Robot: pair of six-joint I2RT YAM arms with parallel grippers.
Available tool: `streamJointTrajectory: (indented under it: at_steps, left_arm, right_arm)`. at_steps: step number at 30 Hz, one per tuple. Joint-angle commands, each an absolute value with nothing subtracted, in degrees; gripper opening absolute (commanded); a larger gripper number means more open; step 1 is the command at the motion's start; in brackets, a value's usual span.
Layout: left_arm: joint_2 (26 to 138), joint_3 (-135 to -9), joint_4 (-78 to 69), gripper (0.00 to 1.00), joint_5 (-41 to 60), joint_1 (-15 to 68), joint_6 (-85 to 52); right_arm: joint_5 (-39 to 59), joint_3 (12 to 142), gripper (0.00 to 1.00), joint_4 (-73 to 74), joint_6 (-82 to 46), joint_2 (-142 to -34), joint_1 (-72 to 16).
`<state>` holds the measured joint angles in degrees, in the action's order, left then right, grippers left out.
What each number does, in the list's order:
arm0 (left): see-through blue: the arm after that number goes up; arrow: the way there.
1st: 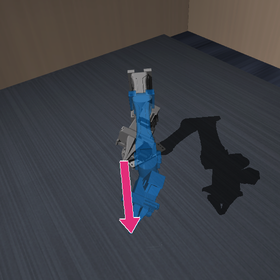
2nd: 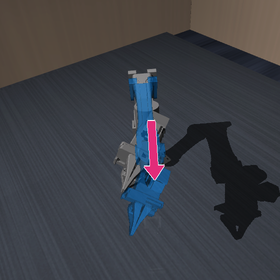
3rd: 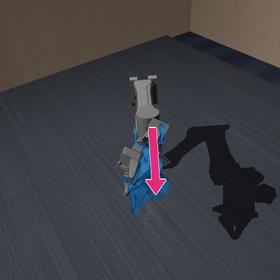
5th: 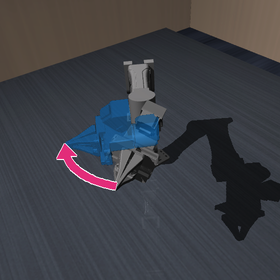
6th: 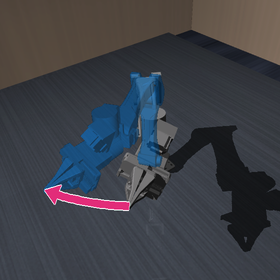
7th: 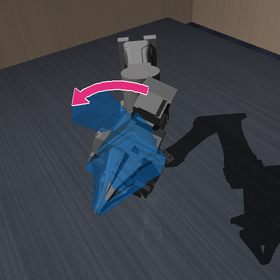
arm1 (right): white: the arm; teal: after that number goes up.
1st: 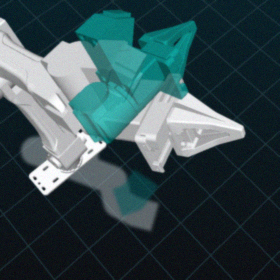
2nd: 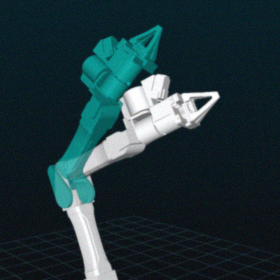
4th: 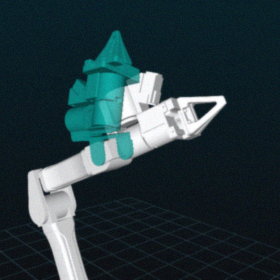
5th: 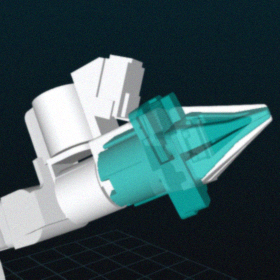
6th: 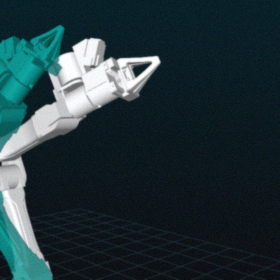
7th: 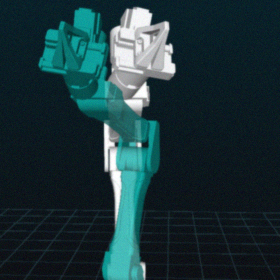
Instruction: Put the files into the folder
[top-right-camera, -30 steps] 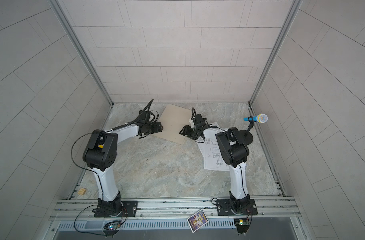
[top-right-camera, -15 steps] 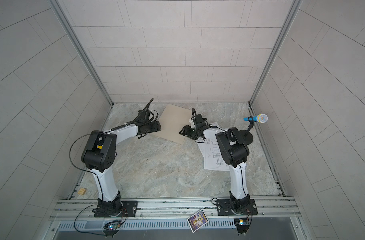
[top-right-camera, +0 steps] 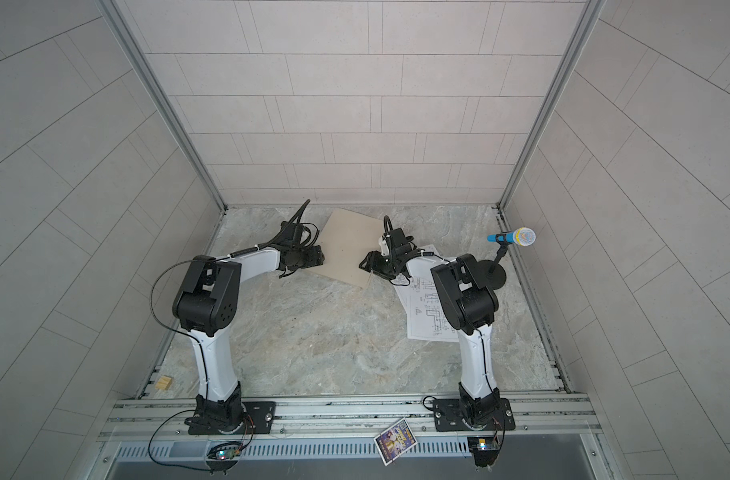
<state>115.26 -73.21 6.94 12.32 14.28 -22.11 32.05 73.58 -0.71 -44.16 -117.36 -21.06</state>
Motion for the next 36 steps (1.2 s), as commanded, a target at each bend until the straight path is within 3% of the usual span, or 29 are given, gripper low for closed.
streamJointTrajectory:
  at_steps: [1,36]
  left_arm:
    - [112.3,-71.6,7.2,0.79,13.1,15.6,-22.4]
    - [93.4,-47.9,-6.3,0.78,17.8,17.4,-34.5]
  right_arm:
    - [32.3,73.6,0.62,-1.9,-44.2,-117.1,-21.4]
    - [43.2,64.3,0.54,12.0,-55.2,-105.0,-21.8]
